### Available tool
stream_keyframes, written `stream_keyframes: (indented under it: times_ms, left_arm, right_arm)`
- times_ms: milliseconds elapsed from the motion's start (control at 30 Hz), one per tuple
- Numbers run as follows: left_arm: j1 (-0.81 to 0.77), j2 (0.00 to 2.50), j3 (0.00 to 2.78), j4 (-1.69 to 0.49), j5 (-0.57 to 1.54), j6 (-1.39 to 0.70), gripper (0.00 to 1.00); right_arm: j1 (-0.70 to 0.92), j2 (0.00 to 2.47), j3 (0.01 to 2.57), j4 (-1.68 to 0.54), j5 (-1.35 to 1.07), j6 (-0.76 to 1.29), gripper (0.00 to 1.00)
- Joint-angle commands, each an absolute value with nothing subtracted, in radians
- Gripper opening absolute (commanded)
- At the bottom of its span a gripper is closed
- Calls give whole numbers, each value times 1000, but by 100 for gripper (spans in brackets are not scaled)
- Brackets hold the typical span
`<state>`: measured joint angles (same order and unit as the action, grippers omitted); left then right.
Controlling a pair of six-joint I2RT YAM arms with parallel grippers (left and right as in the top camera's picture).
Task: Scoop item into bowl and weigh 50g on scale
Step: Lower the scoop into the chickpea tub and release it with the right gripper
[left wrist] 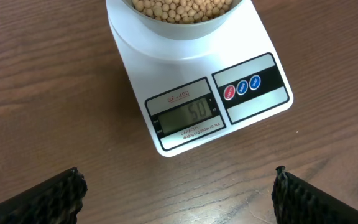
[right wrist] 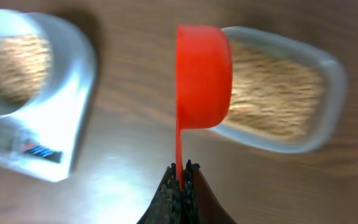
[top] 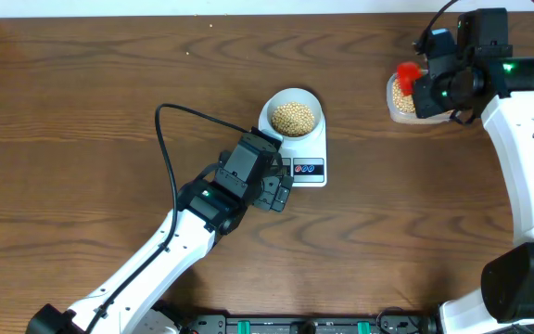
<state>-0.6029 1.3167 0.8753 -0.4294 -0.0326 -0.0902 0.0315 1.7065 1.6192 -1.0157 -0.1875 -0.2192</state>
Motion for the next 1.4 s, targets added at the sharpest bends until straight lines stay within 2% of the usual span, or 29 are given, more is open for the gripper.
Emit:
stream_keyframes:
  times_ms: [0, 167, 400, 833, 900, 1133, 1367]
  left_arm:
    - [-598, 1319, 865, -429, -42, -92, 98]
    - [-598, 1319, 865, -429, -42, -91, 98]
    - [-598, 1319, 865, -429, -42, -92, 98]
    - [-598, 1319, 865, -429, -42, -92, 98]
    - [-598, 1319, 865, -429, -42, -92, 98]
    - [-598, 1319, 865, -429, -42, -92, 98]
    - [-598, 1319, 865, -429, -42, -92, 98]
  right_arm:
    - [2, 1698, 1623, -1032, -402, -186, 1]
    - [-73, 1698, 1623, -997, -442, -42, 1]
    - [-137, 1708, 1619, -971, -290, 360, 1]
    - [-160, 1746, 1520, -932, -290, 511, 1]
    - [-169, 1746, 1498, -907, -290, 524, 4]
    - [-173, 1746, 1464, -864, -289, 523, 26]
    - [-173, 1746, 1463, -863, -278, 523, 40]
